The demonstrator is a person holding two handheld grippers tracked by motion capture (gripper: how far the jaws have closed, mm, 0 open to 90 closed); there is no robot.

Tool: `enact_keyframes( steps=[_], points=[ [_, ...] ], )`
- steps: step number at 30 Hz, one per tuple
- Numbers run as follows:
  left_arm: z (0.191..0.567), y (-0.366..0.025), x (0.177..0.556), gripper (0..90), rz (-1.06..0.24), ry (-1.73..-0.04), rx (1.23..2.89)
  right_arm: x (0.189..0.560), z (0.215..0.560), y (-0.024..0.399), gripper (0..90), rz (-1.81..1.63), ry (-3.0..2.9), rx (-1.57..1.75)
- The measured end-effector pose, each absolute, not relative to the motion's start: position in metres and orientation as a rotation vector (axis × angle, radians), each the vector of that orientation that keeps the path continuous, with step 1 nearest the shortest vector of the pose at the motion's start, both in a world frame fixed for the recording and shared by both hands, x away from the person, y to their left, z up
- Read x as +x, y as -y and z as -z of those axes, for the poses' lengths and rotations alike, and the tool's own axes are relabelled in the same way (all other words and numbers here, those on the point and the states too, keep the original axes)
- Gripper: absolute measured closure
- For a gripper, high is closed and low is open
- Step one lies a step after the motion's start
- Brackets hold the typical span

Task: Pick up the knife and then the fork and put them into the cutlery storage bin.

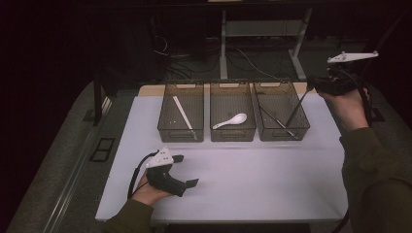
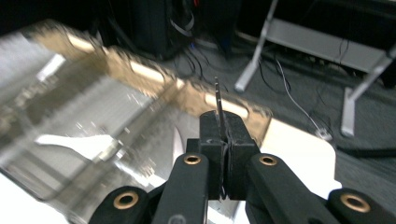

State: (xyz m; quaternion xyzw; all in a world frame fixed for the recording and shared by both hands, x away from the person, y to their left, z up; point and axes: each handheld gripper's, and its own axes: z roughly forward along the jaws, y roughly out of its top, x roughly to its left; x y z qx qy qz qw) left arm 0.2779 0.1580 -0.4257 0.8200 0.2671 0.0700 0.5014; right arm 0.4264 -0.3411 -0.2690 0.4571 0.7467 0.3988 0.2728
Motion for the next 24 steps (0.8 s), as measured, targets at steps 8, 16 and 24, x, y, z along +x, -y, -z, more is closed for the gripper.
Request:
enact_keyframes(
  steps=[8,16,24],
  points=[
    [0.426,-0.158,0.278,0.0,-0.152,-0.63,1.984,0.445,0.291,0.341,88.1,-0.871,-2.089,1.234],
    [0.426,-0.157,0.278,0.0,-0.143,-0.627,1.984,0.456,0.313,0.34,88.1,-0.76,-2.139,1.229],
    [0.426,-0.157,0.279,0.0,-0.136,-0.626,1.98,0.471,0.335,0.325,86.9,-0.828,-2.131,1.262]
  ],
)
